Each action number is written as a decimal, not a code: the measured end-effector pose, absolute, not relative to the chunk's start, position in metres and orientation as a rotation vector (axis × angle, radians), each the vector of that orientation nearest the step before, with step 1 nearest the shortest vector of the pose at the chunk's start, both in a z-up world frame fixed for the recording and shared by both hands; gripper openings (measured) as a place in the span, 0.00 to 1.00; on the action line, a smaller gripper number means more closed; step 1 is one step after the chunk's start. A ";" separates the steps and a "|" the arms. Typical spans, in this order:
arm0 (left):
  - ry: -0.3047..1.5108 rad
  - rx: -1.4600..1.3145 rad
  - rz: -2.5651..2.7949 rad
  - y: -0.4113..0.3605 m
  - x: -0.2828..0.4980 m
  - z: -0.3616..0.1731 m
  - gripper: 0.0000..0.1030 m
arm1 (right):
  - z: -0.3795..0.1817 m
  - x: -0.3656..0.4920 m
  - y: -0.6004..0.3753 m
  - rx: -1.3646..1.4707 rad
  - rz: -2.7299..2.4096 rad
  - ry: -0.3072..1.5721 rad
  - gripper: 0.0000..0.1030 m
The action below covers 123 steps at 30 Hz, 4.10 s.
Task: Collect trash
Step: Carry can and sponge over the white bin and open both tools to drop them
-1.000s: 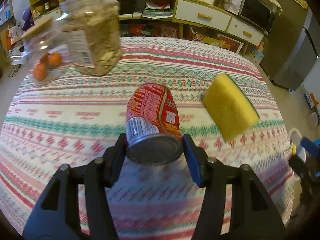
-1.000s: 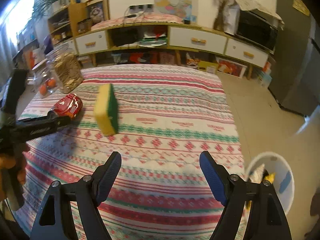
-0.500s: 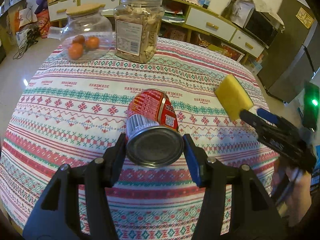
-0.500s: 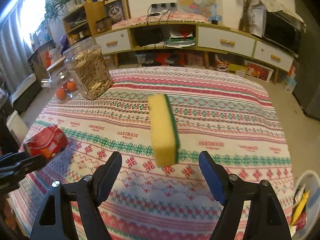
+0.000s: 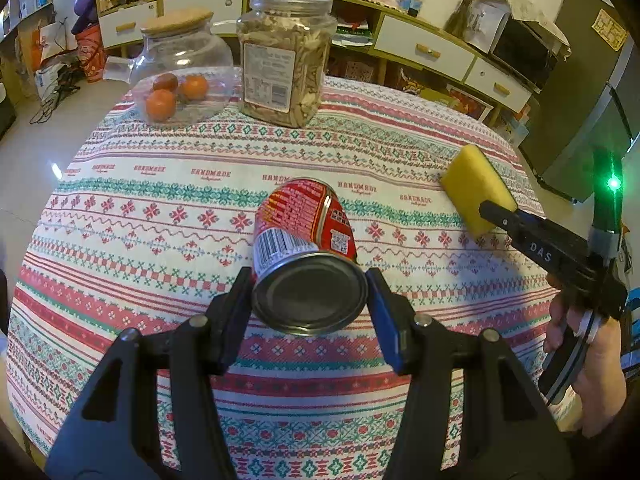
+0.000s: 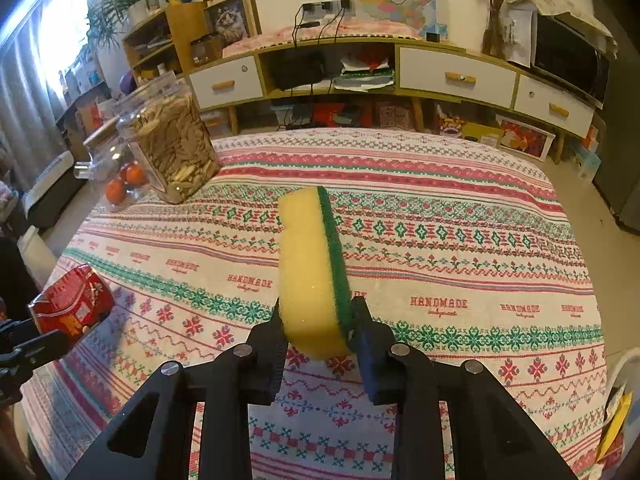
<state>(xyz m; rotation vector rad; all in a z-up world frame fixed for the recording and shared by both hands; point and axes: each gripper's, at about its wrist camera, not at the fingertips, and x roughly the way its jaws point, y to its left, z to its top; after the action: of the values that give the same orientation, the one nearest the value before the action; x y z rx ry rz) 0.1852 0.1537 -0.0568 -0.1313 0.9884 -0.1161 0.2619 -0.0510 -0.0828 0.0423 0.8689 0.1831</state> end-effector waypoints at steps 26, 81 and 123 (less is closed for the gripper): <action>0.890 -0.110 -0.236 0.079 0.153 -0.015 0.55 | -0.005 0.162 -0.129 0.012 0.159 0.788 0.28; 1.011 0.102 -0.811 -0.264 0.142 -0.082 0.65 | -0.030 0.033 -0.409 0.249 -0.268 0.934 0.29; 0.928 0.225 -0.484 -0.138 0.155 -0.038 0.97 | -0.058 0.101 -0.364 0.314 -0.227 1.041 0.62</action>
<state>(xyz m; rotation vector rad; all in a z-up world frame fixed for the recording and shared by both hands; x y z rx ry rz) 0.1549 -0.1381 -0.0381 0.2250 0.9283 -0.4843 0.1014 -0.3643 -0.0579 0.3143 1.0407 -0.2269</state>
